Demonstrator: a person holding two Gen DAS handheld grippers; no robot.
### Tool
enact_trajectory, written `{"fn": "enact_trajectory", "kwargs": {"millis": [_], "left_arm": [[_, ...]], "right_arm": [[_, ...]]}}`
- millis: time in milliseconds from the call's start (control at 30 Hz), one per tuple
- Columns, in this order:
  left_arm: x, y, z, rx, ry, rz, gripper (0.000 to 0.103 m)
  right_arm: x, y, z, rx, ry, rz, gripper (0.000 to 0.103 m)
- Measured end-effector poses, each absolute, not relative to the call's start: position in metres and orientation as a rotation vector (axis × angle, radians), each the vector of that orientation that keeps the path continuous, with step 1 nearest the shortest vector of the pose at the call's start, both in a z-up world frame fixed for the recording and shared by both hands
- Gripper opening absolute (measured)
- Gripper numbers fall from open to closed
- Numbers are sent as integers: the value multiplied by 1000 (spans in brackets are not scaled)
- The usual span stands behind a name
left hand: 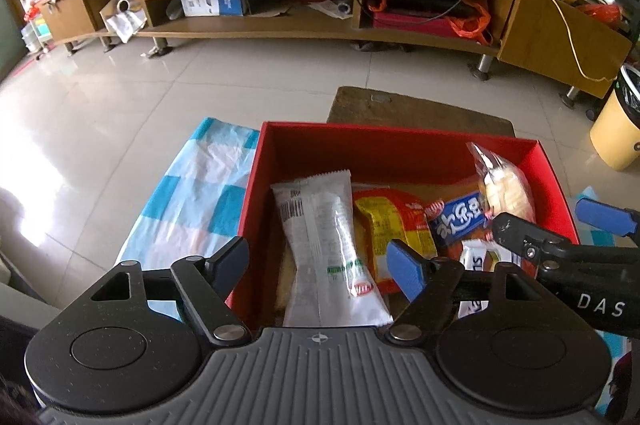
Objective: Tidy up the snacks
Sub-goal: 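Lower both items into the red box and open both tools, then move both tools back out of the box toward the remaining snacks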
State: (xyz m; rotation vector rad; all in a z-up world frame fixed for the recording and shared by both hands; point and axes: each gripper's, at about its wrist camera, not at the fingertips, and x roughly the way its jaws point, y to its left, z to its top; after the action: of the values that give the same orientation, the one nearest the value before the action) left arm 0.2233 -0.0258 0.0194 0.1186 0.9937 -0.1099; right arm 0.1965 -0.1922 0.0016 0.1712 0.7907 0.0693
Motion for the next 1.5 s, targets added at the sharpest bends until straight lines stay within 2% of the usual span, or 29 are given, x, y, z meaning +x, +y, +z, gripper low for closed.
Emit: {"fn": "enact_trajectory", "kwargs": {"millis": [700, 1500], "left_arm": [[145, -10, 13, 125, 1042, -150, 82], [68, 8, 13, 145, 1049, -178, 84]], "right_arm": [[109, -181, -1, 150, 870, 68, 96], [19, -168, 3, 203, 872, 69, 96]]}}
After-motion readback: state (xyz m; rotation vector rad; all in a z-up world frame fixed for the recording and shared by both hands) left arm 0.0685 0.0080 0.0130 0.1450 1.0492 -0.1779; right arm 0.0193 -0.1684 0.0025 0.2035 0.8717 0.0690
